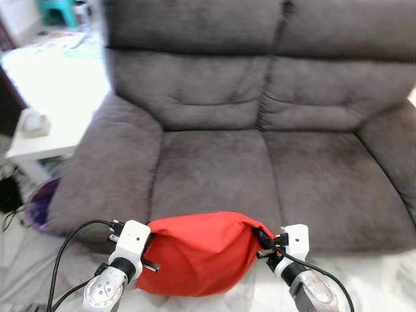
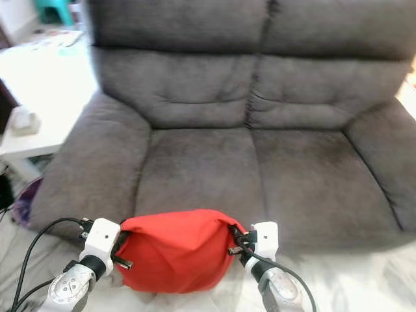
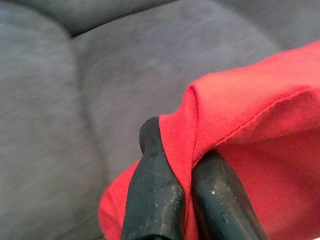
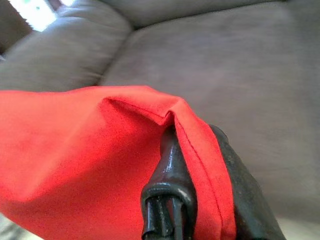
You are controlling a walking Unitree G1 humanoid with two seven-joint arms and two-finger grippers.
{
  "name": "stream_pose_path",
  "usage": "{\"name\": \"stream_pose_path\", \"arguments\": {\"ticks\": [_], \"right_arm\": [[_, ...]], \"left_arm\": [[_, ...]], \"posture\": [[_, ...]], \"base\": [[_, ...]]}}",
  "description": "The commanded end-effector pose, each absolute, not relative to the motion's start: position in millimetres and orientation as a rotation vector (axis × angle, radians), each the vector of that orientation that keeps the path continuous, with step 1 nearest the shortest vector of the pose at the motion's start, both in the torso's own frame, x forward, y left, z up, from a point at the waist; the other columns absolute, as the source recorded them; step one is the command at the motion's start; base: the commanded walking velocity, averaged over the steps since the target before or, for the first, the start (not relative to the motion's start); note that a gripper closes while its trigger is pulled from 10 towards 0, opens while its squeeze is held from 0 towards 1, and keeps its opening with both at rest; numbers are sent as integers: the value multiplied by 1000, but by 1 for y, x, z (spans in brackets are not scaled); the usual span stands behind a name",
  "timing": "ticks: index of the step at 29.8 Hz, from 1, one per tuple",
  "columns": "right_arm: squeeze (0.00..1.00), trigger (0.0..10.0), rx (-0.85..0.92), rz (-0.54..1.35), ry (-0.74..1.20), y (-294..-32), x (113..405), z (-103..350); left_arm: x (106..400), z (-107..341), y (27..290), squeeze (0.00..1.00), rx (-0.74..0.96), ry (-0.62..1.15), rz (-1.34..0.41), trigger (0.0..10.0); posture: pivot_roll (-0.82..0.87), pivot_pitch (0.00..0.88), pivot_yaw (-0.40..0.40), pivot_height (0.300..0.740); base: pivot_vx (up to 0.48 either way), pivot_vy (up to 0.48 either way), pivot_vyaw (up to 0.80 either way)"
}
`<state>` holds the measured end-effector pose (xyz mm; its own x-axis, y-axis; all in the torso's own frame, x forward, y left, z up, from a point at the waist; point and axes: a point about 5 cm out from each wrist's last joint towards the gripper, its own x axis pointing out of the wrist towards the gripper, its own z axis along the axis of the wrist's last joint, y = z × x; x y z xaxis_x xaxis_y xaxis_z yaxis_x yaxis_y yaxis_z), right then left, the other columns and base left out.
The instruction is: Move the pillow to the sofa from floor
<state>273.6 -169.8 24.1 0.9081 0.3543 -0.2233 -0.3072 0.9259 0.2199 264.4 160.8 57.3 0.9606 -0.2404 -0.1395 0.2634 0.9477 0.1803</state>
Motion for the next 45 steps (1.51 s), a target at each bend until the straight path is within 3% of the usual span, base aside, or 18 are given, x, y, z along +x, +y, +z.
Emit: {"name": "stream_pose_path", "arguments": {"ticks": [1,28,45], "right_arm": [[0,10000,165,352,182,-166,281,37],[0,10000,158,294,86,-181,295,56],[0,10000,192,258,45,-182,295,59]], "left_arm": [[268,72,167,0,205,36,-239,10000],[269,69,169,0,209,35,-205,10000],[270,70,170,0,215,28,-214,10000]], "posture": [[84,170,-9,740],[65,160,-47,740],[66,155,-27,740]], "base": [[0,-281,0],[0,-460,0],[0,-472,0]]}}
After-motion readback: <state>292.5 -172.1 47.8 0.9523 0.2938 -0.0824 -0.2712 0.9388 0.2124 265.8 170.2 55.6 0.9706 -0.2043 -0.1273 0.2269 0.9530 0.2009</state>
